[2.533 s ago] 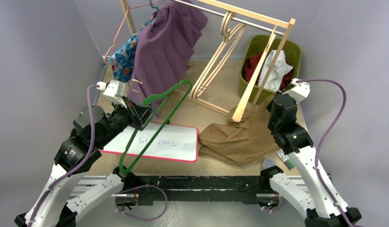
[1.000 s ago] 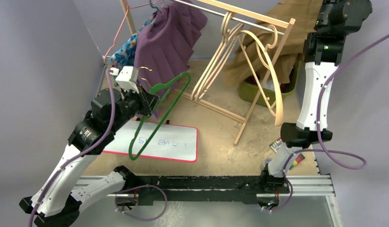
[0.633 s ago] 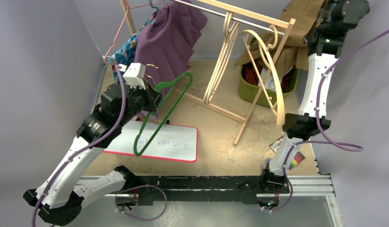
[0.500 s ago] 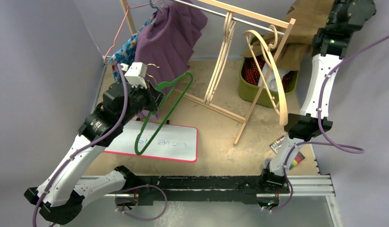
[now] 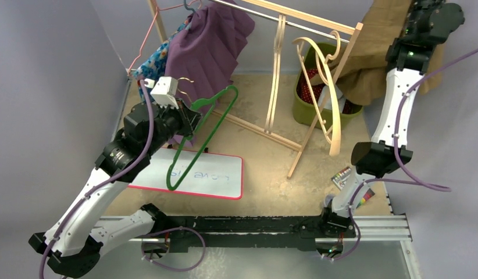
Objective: Remove the skirt from the hanger
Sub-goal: Place the skirt in the bin.
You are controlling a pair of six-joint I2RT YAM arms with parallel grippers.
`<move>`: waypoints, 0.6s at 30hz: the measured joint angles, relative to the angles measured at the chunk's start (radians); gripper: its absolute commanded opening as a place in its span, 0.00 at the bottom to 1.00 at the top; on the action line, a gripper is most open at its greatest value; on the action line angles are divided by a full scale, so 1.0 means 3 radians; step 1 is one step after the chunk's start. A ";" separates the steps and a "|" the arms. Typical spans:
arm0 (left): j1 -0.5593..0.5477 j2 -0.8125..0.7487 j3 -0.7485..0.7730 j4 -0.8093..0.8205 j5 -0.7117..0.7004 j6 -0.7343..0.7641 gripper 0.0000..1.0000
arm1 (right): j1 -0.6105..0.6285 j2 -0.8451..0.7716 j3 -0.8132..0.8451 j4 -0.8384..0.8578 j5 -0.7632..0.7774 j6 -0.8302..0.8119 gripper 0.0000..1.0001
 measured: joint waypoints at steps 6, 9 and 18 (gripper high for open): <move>0.0000 -0.0057 0.0000 0.0001 -0.0027 -0.0004 0.00 | 0.0354 -0.0041 -0.0696 -0.0023 -0.0261 0.0055 0.00; 0.0000 -0.0075 0.0000 0.0001 -0.0039 -0.0004 0.00 | 0.0566 -0.0121 -0.1169 -0.0060 -0.0407 0.0079 0.00; 0.0000 -0.0083 0.0000 0.0001 -0.0036 -0.0018 0.00 | 0.0252 -0.0479 -0.2172 -0.0081 -0.0612 0.0543 0.00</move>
